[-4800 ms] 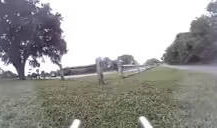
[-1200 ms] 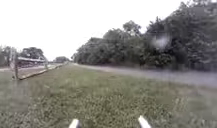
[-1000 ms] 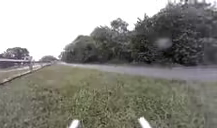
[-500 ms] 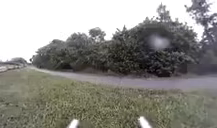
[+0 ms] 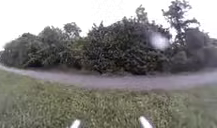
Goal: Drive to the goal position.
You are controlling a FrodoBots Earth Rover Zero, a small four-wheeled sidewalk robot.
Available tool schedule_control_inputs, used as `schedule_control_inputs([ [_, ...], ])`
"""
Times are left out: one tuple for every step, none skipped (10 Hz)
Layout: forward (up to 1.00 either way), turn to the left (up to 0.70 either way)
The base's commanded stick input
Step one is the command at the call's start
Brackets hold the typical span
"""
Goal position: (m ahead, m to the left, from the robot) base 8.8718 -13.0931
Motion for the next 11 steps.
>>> schedule_control_inputs([
  [0.70, -0.35],
  [0.70, -0.35],
  [0.70, -0.35],
  [0.70, -0.35],
  [0.70, -0.35],
  [0.70, -0.35],
  [0.70, -0.35],
  [0.70, -0.35],
  [0.70, -0.35],
  [0.70, -0.08],
  [0.70, -0.01],
])
